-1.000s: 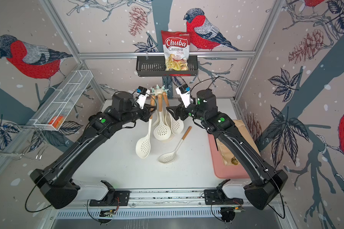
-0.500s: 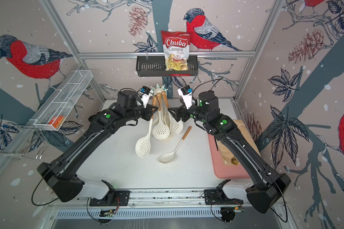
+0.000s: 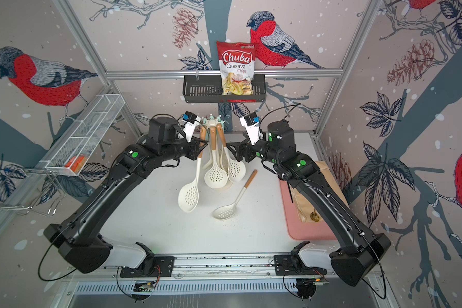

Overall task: Hang the skimmer on the kitchen utensil rack
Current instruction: Hang the skimmer on the rack.

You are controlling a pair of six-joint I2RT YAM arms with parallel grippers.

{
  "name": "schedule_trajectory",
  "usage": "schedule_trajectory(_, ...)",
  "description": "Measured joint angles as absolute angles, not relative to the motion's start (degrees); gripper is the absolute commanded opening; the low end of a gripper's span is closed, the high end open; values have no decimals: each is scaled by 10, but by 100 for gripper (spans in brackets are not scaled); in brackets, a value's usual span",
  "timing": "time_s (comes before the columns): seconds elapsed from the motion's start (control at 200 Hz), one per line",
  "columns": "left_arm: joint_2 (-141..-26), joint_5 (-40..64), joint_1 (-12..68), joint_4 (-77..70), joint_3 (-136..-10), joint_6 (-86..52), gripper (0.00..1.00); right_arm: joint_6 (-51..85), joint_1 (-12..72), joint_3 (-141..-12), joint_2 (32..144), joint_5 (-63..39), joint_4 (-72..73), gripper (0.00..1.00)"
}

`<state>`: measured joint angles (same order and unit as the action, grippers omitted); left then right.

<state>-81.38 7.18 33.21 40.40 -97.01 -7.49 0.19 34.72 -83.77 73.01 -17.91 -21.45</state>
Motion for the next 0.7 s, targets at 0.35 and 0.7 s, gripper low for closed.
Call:
schedule_trajectory(0.35, -831, 90, 320, 433, -988, -74, 0, 2, 348, -830, 727, -177, -214, 87)
schedule_trajectory(0.7, -821, 89, 316, 442, -1003, -72, 0, 4, 348, -828, 726, -177, -214, 87)
